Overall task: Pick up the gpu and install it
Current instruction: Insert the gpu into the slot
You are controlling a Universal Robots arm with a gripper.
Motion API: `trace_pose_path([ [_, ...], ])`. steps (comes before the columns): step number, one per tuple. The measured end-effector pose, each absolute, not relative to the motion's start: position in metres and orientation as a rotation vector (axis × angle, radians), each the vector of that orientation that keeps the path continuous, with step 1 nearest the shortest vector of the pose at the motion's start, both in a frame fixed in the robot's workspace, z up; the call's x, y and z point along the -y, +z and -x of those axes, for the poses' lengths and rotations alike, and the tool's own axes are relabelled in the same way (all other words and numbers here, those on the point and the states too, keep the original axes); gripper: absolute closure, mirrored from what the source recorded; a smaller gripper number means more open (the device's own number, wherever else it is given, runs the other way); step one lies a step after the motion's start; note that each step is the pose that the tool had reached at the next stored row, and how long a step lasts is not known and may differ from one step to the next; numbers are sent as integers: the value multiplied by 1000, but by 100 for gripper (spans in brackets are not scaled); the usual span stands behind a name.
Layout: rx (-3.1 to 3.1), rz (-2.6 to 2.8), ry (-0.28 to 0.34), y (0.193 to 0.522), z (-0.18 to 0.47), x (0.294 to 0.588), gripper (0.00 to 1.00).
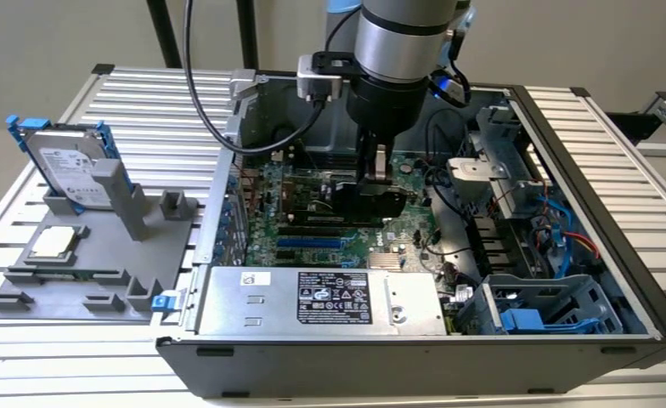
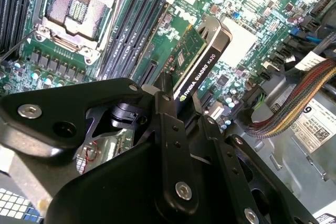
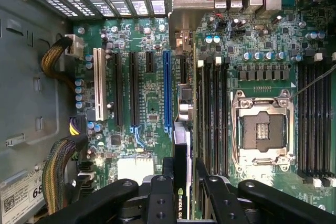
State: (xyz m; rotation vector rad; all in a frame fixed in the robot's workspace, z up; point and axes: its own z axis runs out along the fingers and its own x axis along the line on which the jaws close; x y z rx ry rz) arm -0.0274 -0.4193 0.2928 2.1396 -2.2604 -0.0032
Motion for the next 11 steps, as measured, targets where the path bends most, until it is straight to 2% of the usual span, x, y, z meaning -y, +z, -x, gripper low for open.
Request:
trace_pose_path([
  [11,2261,-2139,-3,290,30,426,100],
])
